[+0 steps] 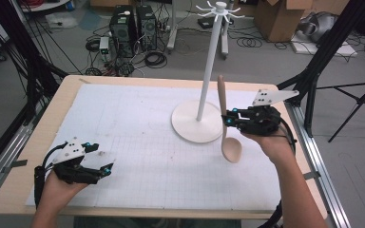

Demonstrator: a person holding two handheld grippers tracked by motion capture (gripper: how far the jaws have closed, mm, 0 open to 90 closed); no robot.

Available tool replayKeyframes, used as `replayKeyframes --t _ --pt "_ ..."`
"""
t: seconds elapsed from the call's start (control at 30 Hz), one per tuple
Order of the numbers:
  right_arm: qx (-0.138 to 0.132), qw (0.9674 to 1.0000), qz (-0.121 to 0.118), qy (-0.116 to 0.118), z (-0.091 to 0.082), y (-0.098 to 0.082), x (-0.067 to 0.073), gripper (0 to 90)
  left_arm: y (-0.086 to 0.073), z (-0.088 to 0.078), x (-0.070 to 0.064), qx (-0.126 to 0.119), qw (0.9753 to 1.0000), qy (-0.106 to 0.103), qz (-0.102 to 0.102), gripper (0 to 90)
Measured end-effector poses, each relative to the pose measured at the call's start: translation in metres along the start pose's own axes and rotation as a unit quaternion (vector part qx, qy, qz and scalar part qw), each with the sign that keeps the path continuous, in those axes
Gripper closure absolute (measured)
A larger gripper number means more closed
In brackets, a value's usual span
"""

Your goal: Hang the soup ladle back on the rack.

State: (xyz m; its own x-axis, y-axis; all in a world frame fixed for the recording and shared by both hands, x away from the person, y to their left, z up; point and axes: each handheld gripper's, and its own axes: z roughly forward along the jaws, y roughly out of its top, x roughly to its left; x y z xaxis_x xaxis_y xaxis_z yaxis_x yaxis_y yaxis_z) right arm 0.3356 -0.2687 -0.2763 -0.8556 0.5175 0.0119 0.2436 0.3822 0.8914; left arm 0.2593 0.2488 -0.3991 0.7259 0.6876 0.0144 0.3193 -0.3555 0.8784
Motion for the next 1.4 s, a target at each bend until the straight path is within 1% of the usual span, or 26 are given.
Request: replayKeyframes --t 0.07,0.1,0.13,0.17,0.2,0.27,0.37,0.53,0.7,0.9,0.93,1.03,1.13,1.37,1.4 --pt "-0.003 0.9999 0.01 -0.007 -0.007 -0.003 -0.006 76.6 0.0 0.001 0.0 0.001 1.0 -0.002 0.001 13.2" --pt "-0.007 0.9998 0.011 -0.014 -0.01 -0.004 -0.01 76.6 0.0 0.001 -0.001 0.0 1.0 -0.002 0.001 13.1" --pt "-0.01 0.9996 0.018 -0.02 -0.014 -0.006 -0.014 76.6 0.001 0.001 -0.001 0.0 1.0 -0.003 0.003 13.2" --pt "-0.011 0.9996 0.02 -0.018 -0.017 -0.007 -0.016 76.6 0.001 0.001 -0.001 -0.001 1.0 -0.003 0.002 13.2" --pt "-0.017 0.9992 0.026 -0.024 -0.021 -0.007 -0.019 76.6 0.001 0.001 -0.001 -0.002 1.0 -0.001 0.002 13.1" --pt "-0.021 0.9988 0.032 -0.03 -0.027 -0.007 -0.024 76.6 0.001 0.0 -0.001 -0.003 1.0 -0.001 0.002 13.1" --pt "-0.031 0.998 0.038 -0.041 -0.037 -0.004 -0.032 76.7 0.002 0.0 0.0 -0.004 1.0 -0.002 0.002 13.2" --pt "-0.031 0.9966 0.048 -0.058 -0.048 0.006 -0.047 76.6 0.004 0.003 0.0 -0.004 1.0 -0.006 0.002 13.1" --pt "-0.037 0.9953 0.056 -0.07 -0.054 0.018 -0.061 76.6 0.008 0.007 0.0 -0.003 0.9999 -0.009 0.007 13.1" --pt "-0.04 0.9944 0.061 -0.076 -0.056 0.031 -0.071 76.6 0.008 0.011 0.0 -0.001 0.9999 -0.012 0.006 13.2" --pt "-0.039 0.9946 0.059 -0.076 -0.056 0.034 -0.072 76.6 0.008 0.011 0.0 -0.001 0.9999 -0.012 0.006 13.2" --pt "-0.035 0.9945 0.056 -0.081 -0.056 0.04 -0.076 76.6 0.008 0.011 0.0 0.0 0.9999 -0.012 0.006 13.2" --pt "-0.04 0.9941 0.058 -0.082 -0.059 0.045 -0.078 76.6 0.008 0.01 0.001 -0.001 0.9999 -0.009 0.006 13.2" --pt "-0.04 0.9941 0.051 -0.087 -0.061 0.06 -0.082 76.6 0.007 0.011 0.002 0.0 0.9999 -0.01 0.003 13.1" --pt "-0.039 0.9942 0.05 -0.087 -0.061 0.063 -0.082 76.6 0.007 0.011 0.002 0.002 0.9999 -0.009 0.006 13.2"
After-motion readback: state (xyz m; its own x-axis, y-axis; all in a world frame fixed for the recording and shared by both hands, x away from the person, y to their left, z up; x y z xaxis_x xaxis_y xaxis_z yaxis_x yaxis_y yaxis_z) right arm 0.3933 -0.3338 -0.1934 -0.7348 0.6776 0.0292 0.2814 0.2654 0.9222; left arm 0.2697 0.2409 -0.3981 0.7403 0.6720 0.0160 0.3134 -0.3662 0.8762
